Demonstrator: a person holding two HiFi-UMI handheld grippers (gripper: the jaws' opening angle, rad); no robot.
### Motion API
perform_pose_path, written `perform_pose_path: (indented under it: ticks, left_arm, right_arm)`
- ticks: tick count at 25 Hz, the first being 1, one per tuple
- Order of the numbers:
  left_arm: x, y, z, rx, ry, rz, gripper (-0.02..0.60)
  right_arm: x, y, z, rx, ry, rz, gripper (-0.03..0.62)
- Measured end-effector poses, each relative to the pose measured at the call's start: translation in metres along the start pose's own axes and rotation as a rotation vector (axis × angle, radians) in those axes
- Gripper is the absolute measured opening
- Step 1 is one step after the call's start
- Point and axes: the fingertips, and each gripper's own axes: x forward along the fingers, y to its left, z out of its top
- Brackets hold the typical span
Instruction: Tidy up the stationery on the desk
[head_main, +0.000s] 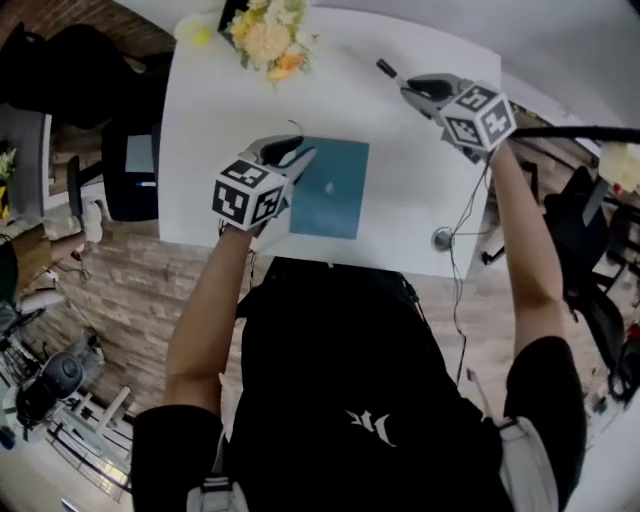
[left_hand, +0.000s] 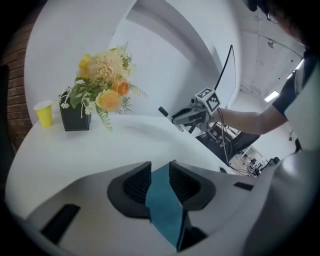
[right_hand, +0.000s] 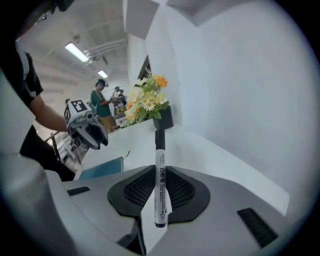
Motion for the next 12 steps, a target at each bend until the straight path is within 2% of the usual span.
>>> perform_pose_path:
  ticks: [4,6,12]
  left_arm:
    - [-0.005,0.002,-0.012,0.038,0.028,-0.074,0.114]
    - [-0.005,0.006,-0.019,0.049,0.047,-0.102,0.114]
    - [-0.006,0.010,-0.035,0.082,0.074,-0.156,0.114]
  right_arm:
    - [-0.027,0.033,-0.039,0.335,-0.120,-0.099,0.087]
    - [-0.029,0.054,-0.059,0.490,-0.156,-0.119,0.087]
    - [-0.020,0.117,-0.115,0.776,-0.159,-0.181,0.087]
